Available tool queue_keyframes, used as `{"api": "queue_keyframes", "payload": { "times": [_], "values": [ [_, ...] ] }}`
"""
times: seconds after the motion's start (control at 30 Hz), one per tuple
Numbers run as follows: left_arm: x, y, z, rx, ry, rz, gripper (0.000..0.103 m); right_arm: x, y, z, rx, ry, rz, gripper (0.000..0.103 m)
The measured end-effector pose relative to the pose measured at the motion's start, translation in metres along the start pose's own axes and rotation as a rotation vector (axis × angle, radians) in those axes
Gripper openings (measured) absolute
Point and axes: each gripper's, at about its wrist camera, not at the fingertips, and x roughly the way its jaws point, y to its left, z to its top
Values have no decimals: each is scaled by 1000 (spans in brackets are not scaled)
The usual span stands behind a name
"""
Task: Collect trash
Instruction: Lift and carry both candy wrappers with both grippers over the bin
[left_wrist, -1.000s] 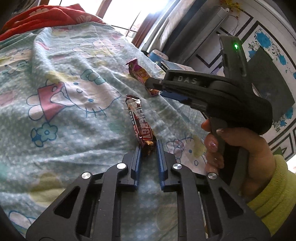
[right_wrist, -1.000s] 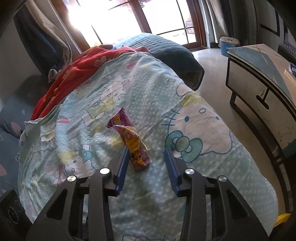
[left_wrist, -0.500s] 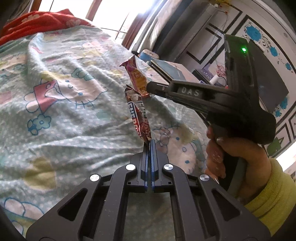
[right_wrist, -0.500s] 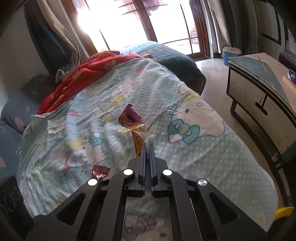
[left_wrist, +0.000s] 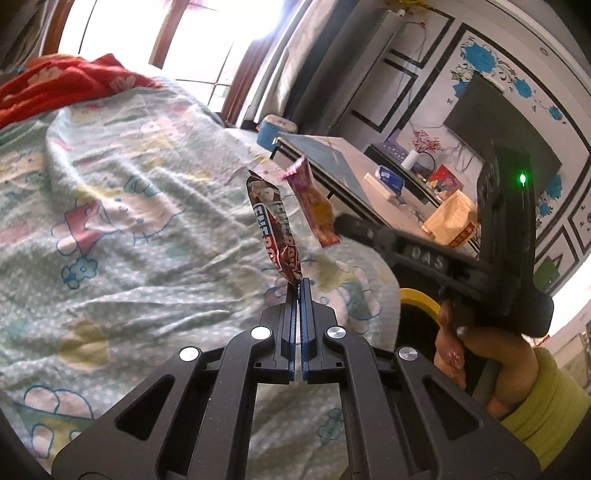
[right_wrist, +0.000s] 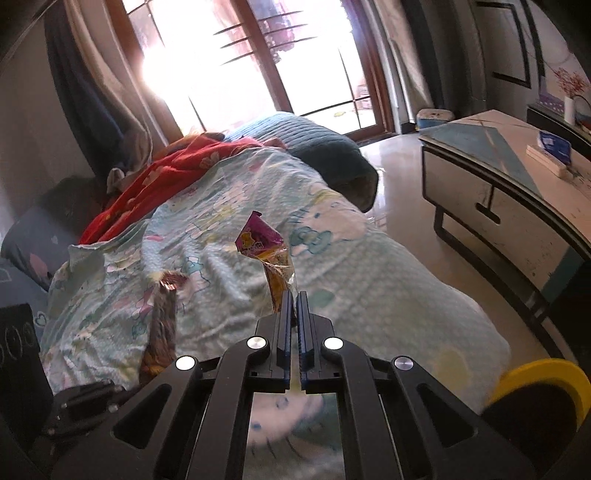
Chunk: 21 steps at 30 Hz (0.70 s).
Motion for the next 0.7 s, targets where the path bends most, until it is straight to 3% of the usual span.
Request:
{"api": "queue_keyframes", "payload": {
  "times": [0.7],
  "values": [
    [-18, -55, 0, 126, -46, -66, 0, -102, -36, -39, 78, -139, -86, 3]
  ]
}}
